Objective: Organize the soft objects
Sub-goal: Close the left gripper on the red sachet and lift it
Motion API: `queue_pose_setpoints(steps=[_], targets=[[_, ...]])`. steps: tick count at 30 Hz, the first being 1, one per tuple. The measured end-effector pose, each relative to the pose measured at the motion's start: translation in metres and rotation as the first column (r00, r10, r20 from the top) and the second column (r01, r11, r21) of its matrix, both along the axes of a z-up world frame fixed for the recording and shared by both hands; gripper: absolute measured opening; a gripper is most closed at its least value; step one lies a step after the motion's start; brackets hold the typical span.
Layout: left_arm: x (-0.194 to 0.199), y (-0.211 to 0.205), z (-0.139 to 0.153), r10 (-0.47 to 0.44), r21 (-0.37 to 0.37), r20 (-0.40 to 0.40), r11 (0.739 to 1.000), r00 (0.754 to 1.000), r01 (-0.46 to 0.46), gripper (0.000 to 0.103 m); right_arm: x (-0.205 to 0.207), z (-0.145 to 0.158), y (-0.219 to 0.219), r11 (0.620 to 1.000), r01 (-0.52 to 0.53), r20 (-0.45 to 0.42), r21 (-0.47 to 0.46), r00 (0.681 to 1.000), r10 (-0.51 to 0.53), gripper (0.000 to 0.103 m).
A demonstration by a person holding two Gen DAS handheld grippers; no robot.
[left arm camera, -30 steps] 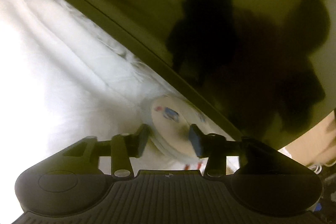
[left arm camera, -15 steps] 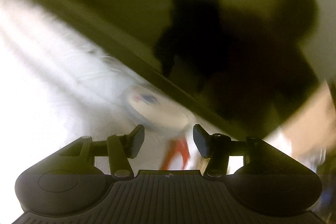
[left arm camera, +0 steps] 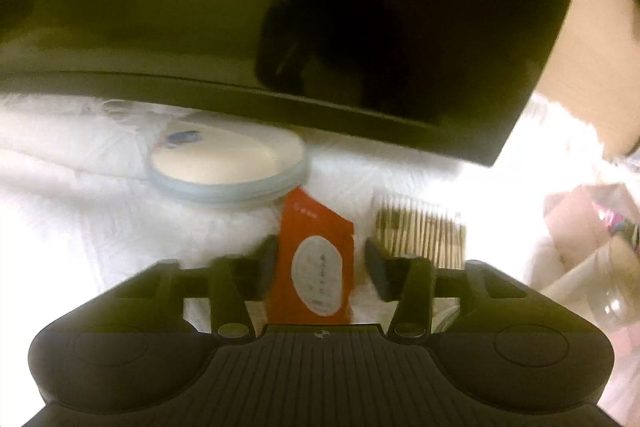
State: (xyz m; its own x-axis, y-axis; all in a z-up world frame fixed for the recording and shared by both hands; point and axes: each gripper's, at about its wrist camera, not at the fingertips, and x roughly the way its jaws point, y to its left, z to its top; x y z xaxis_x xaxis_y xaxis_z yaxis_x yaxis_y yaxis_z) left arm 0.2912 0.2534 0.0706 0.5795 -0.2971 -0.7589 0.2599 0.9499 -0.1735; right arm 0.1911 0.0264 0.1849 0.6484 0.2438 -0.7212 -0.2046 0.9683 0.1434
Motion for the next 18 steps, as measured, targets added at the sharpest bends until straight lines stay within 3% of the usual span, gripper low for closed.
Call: queue_pose_setpoints(steps=[2, 9, 15, 18], targets=[[0.003, -0.004, -0.006, -0.038, 0.029, -0.014, 0.999, 0.999, 0.039, 0.012, -0.002, 0.0, -0.007, 1.0, 0.017, 0.004, 0.005, 1.0, -0.017, 0.065], [0.004, 0.004, -0.01, -0.05, -0.037, -0.066, 0.998, 0.997, 0.048, 0.011, -0.003, 0.0, -0.019, 0.998, 0.047, 0.005, 0.031, 0.999, -0.048, 0.065], [0.026, 0.014, -0.032, 0.067, -0.126, -0.244, 0.987, 0.967, -0.1, 0.013, 0.007, 0.003, -0.007, 0.999, 0.027, -0.014, 0.02, 1.0, -0.027, 0.065], [0.02, 0.025, -0.037, 0.118, -0.201, -0.249, 0.965, 0.961, -0.171, 0.011, 0.027, 0.003, 0.006, 0.999, 0.018, -0.066, 0.037, 0.998, -0.016, 0.065]])
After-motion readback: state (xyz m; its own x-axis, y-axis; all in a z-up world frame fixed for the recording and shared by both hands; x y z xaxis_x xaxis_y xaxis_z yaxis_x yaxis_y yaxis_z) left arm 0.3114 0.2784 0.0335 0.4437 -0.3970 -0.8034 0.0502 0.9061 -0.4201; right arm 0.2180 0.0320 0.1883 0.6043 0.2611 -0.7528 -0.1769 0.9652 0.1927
